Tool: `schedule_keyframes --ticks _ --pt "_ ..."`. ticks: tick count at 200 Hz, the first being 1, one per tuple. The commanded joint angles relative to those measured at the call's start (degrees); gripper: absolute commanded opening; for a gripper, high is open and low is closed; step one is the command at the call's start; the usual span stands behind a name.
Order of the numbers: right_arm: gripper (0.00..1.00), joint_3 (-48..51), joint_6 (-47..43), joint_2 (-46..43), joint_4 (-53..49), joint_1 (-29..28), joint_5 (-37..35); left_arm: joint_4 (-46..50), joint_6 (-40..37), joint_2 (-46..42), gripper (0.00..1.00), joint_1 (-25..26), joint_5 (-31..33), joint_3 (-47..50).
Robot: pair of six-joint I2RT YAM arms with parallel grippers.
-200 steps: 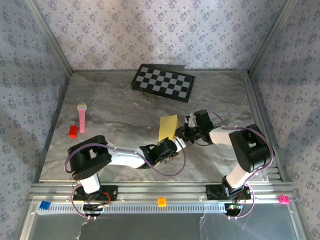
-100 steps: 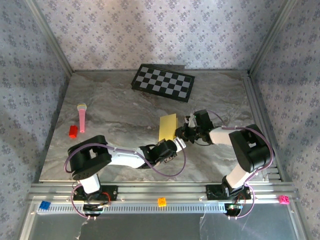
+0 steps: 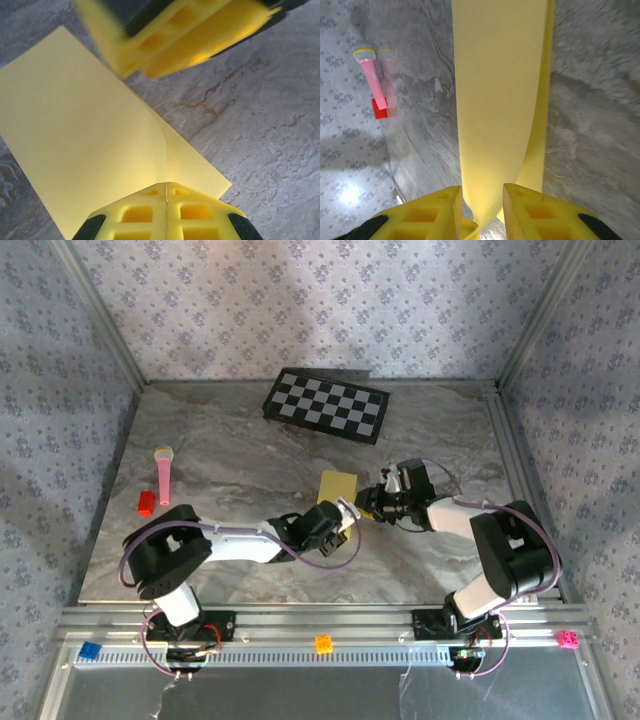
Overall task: Fold a paper plane with a square sheet of paper (pick it up from the middle)
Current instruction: Fold the triangle a second time at the center of the table.
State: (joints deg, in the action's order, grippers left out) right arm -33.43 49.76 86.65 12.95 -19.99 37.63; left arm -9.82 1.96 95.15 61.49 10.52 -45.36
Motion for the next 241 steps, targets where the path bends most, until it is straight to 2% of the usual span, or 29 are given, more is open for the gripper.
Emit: schedule_keyframes --ticks 1,48,73,120,141,166,241 --pt "0.32 1.71 -1.34 -3.67 -4.91 1.95 -4.02 2.86 5.05 -2.75 0.0 -2.79 -10.3 -1.7" --pt "0.33 4.52 -1.86 -9.57 -7.51 4.87 -5.59 5.66 8.95 -1.52 0.0 -5.79 -18.53 -4.31" --pt "0.26 4.03 -3.81 -10.88 -10.95 4.52 -5.44 6.18 11.93 -0.16 0.0 -6.61 -22.68 -6.21" --pt "0.13 5.25 -5.28 -13.29 -14.84 4.11 -6.59 5.11 18.96 2.53 0.0 -7.1 -26.15 -9.17" --pt "0.08 5.42 -5.44 -13.35 -14.74 4.01 -5.75 3.06 22.5 3.59 0.0 -7.14 -26.53 -9.48" --pt "0.06 4.98 -5.93 -12.8 -15.07 3.1 -5.38 1.46 25.48 3.98 0.0 -7.18 -25.93 -9.09" --pt "0.01 1.57 -5.78 -4.16 -12.64 -2.87 -6.04 2.2 26.3 3.86 0.0 -7.78 -23.93 -7.47"
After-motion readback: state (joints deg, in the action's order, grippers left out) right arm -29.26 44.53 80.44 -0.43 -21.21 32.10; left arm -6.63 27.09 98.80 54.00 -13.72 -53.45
